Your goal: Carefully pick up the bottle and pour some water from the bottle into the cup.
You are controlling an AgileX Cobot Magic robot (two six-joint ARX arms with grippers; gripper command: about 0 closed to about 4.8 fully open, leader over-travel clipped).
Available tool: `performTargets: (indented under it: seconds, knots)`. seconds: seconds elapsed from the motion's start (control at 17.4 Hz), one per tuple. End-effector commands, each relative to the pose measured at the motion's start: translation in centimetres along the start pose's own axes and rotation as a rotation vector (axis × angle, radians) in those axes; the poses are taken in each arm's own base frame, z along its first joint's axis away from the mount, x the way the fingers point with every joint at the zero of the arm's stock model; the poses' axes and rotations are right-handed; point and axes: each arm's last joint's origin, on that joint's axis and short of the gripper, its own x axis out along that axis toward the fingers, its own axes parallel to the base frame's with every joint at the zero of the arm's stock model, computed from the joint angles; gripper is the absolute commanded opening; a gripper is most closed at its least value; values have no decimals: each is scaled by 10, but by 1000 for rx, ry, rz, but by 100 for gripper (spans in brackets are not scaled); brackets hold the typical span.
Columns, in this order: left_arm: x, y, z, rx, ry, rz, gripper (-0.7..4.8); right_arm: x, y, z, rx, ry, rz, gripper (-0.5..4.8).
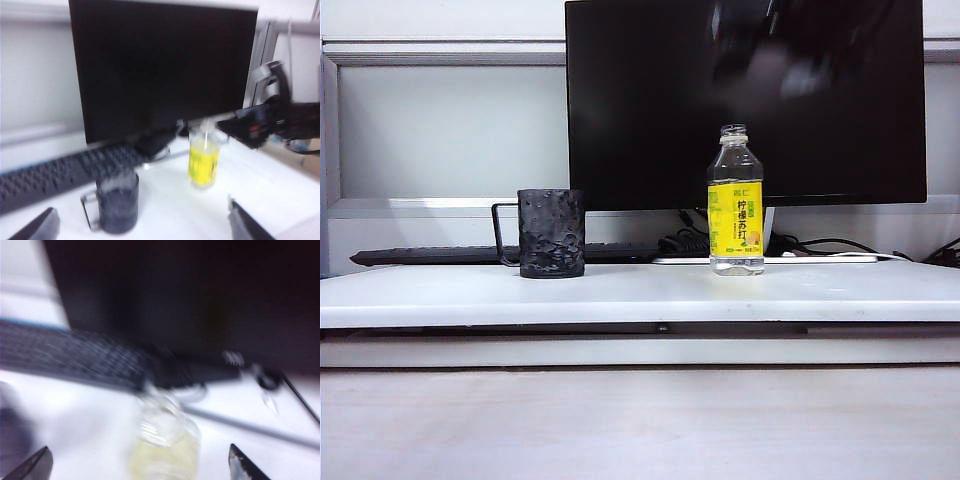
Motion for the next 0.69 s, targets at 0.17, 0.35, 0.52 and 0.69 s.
performTargets:
  seconds: [0.17,0.35,0.52,0.69]
  knots:
    - [-40,-11,14,7,-179,18,479,-103,-7,61,11,-196,86,479]
    - [-78,-20,4,-4,-184,29,479,-216,-19,74,11,-323,114,479]
    - [-80,-20,-6,-38,-24,63,479,-302,-30,46,-42,-339,78,479]
    - [-66,-8,-31,42,63,270,479,-321,-35,-6,-57,-242,17,479]
